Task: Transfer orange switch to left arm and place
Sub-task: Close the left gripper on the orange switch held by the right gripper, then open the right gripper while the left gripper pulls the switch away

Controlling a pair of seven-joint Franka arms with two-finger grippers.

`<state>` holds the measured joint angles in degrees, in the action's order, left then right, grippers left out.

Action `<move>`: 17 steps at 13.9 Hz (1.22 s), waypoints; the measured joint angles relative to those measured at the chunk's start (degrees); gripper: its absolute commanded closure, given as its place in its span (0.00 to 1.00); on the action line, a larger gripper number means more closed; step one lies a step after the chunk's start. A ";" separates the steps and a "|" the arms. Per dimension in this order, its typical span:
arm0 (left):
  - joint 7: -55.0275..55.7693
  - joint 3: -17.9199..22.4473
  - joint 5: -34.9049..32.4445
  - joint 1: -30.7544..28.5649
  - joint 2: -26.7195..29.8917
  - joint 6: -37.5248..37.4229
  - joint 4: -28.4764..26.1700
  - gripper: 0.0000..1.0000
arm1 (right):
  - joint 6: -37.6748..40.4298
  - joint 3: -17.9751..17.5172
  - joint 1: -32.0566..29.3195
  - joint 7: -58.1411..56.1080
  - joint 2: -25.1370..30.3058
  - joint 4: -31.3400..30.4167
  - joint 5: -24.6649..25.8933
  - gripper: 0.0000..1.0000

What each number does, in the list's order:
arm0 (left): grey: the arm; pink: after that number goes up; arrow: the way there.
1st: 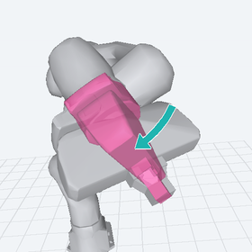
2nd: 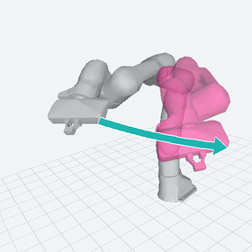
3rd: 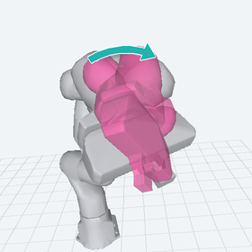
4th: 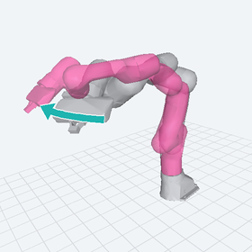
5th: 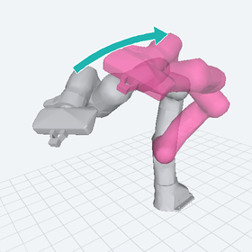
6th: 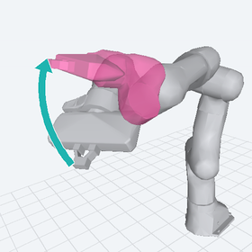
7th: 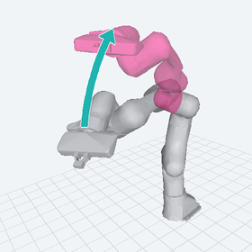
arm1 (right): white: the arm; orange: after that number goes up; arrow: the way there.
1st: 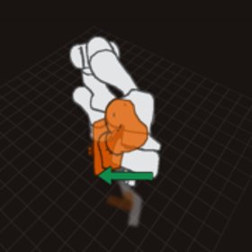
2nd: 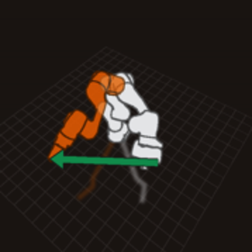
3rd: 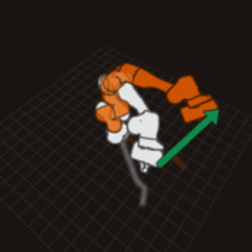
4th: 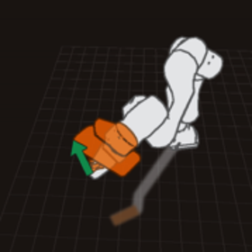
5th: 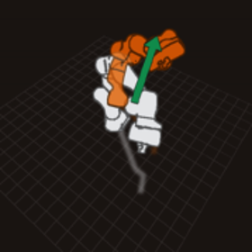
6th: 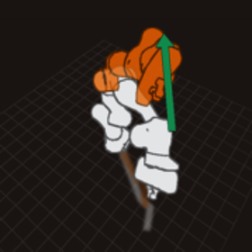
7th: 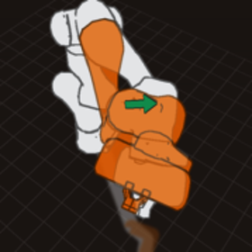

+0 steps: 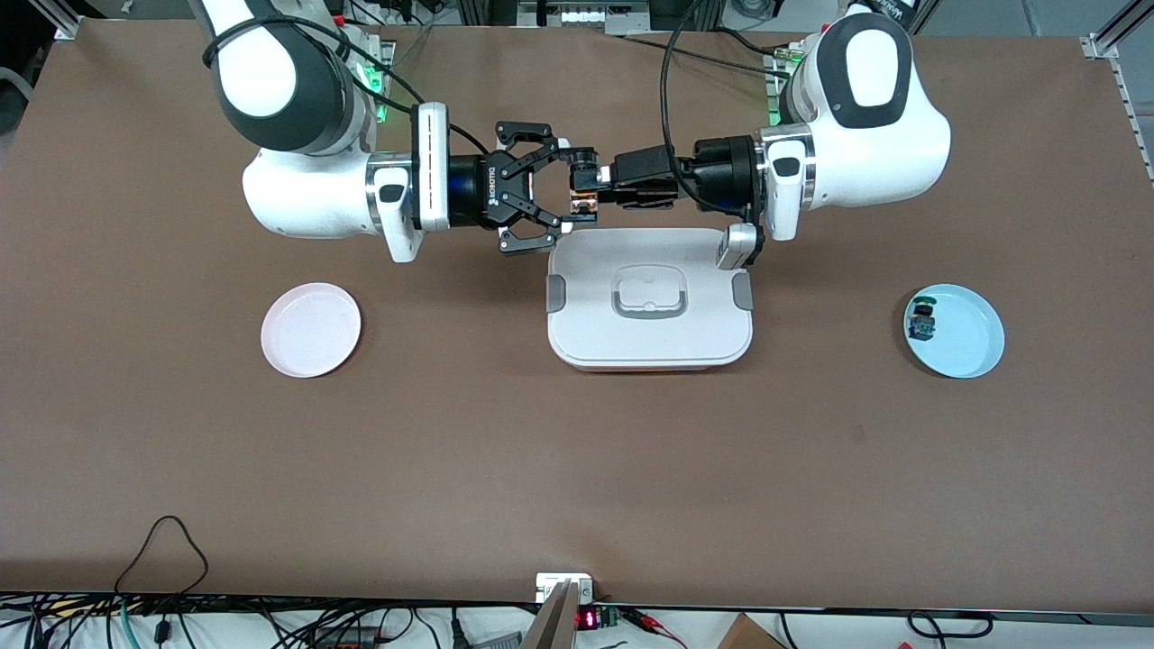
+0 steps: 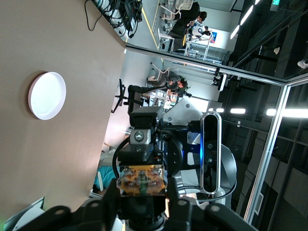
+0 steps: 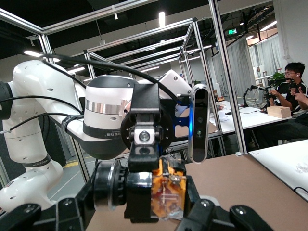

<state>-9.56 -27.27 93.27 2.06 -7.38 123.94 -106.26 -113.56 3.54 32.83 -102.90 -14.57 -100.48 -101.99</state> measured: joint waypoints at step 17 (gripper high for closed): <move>-0.56 0.03 -3.14 -0.99 -0.02 0.07 0.03 0.83 | 0.10 0.55 -0.20 0.61 0.28 -0.50 -0.19 0.00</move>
<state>-10.13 -27.24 90.12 1.08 -7.39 124.01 -106.23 -113.46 4.09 32.63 -102.29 -14.29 -100.98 -102.18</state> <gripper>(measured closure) 0.581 0.000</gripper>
